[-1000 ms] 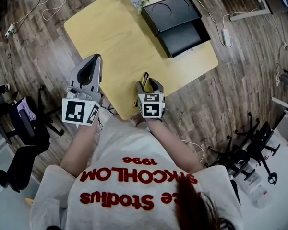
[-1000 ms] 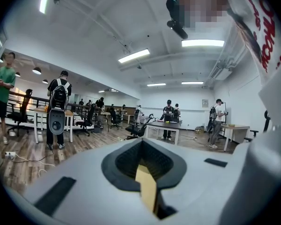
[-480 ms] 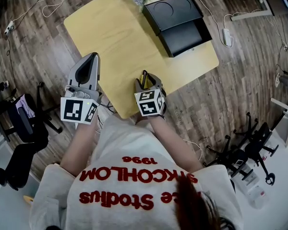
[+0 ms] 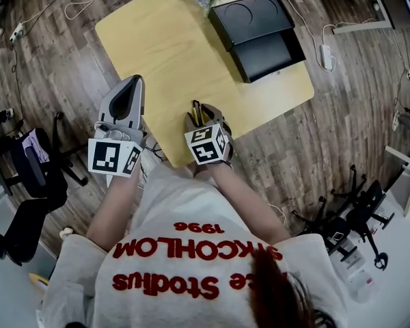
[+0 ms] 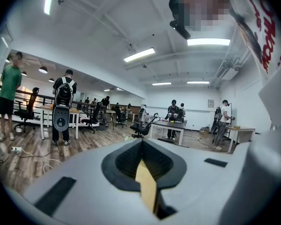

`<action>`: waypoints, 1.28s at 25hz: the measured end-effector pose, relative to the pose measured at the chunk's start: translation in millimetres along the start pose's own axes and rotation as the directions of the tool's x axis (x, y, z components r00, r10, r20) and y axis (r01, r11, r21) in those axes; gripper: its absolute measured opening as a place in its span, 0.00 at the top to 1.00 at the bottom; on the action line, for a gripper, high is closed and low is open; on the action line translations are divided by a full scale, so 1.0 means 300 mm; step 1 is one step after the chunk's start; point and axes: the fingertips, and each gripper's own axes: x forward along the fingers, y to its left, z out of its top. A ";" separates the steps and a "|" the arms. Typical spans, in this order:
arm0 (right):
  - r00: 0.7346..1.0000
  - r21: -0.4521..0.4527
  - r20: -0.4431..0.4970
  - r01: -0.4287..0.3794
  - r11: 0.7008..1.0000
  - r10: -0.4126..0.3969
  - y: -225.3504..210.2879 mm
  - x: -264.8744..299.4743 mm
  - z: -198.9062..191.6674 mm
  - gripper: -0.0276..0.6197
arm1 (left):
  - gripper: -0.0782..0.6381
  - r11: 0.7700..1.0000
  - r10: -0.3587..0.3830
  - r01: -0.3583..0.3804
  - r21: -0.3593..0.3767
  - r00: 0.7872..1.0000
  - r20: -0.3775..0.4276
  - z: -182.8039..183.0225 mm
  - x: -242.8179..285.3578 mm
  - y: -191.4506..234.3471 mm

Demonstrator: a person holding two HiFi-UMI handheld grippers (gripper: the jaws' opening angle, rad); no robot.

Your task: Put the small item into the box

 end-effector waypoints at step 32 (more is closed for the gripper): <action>0.740 0.132 0.670 -0.044 0.990 -0.056 -0.263 -0.568 0.500 0.78 | 0.88 0.998 0.034 -0.037 0.042 0.996 0.087 0.141 0.000 -0.007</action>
